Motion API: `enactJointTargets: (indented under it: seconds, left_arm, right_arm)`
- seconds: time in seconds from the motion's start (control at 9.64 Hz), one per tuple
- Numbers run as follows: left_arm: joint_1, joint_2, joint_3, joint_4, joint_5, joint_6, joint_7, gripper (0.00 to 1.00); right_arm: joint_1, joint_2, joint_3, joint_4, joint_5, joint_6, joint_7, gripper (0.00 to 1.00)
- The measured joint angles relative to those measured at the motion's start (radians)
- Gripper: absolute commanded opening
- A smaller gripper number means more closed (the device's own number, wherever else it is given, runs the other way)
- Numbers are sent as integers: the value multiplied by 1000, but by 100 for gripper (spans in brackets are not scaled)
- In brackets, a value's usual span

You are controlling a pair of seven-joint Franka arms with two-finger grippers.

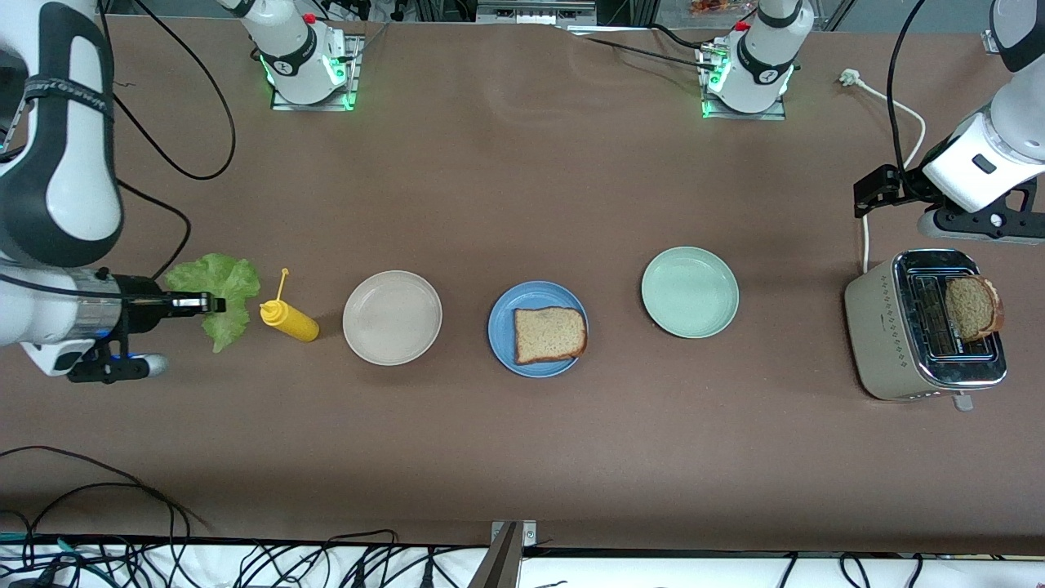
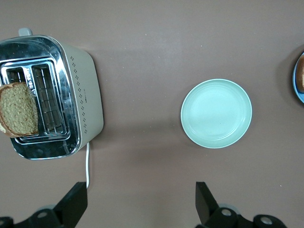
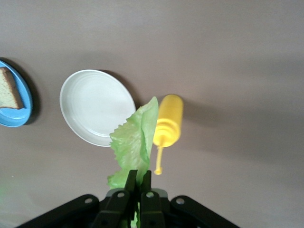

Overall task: Make sandwich in blue plate with both arms
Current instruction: 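Carry the lettuce over the blue plate with the right gripper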

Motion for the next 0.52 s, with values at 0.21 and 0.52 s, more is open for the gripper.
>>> enactJointTargets:
  seconds: [0.21,0.52]
  left_arm:
    - [0,0,0,0,0,0,0,100]
    - [0,0,0,0,0,0,0,100]
  right_arm:
    - [60,-9,2,0,0,-1,114,0]
    - [144,-10,3,0,0,0,273,0]
